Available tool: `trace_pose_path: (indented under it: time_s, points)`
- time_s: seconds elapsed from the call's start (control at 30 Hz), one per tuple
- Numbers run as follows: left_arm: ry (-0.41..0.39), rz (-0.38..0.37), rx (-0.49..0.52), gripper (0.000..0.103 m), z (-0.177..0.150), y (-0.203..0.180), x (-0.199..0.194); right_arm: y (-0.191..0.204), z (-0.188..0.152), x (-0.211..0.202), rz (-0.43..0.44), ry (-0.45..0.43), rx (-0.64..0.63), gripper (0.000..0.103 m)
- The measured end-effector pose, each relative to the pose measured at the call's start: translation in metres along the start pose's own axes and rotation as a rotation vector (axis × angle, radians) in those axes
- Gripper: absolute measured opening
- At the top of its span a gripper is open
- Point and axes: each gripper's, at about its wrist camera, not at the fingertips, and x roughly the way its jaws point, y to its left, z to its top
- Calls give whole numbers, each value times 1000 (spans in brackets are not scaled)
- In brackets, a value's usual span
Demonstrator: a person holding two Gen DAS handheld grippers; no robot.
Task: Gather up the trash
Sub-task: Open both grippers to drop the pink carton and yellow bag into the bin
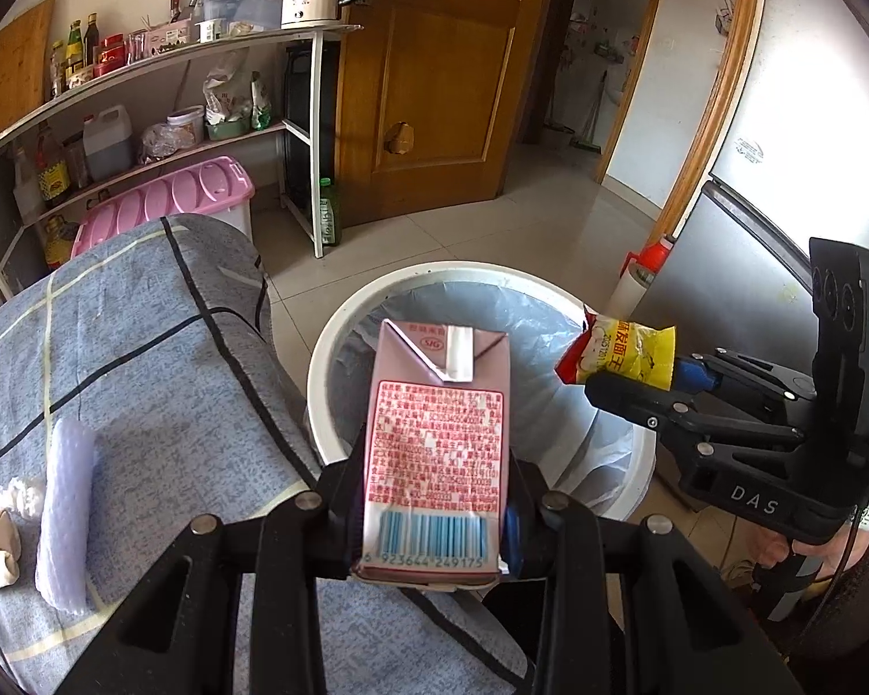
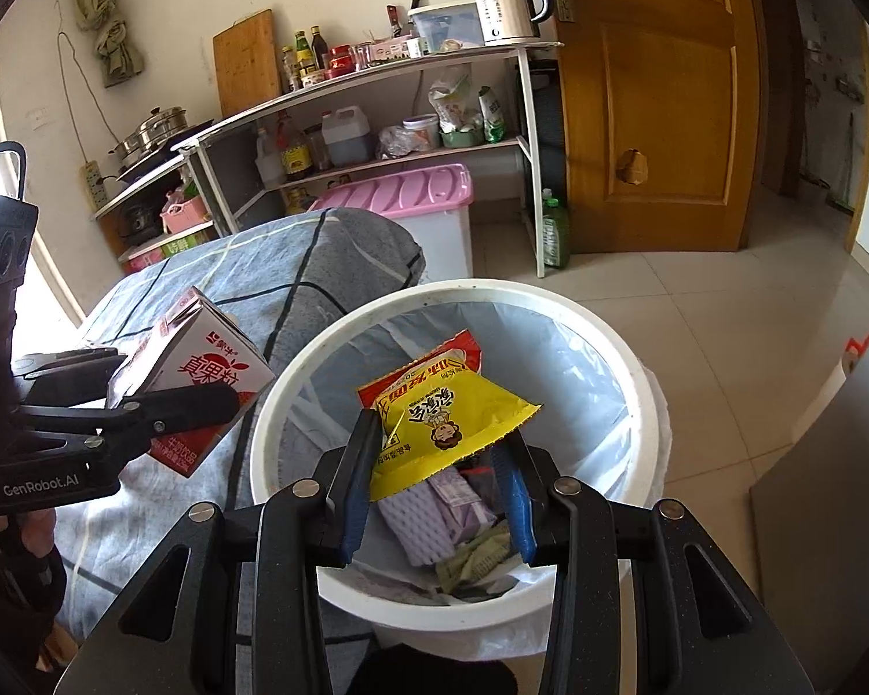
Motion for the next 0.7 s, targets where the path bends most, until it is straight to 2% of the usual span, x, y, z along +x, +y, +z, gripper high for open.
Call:
trace_pose_path:
  time_s: [0.37,0.5,0.53,0.6,0.63,0.7]
  points:
    - [56,31,14,37,7,-11,32,-17,6,22,-70,57,16,40]
    - [64,12,-14,45,9,-9,35,-22,7,27,-92,72,34,41]
    - [59,8,-15,51,9,-9,34,-23,6,26,-84,70,41,43]
    - [55,18,-17,58,10,-9,33,-23,5,25,-92,67,45,54]
    - [50,24,-17,58,10,-8,32,-23,5,25,-99,64,47,59]
    - [42,22,-29,59,10,-6,29,-23,3,23,-92,63,53,59]
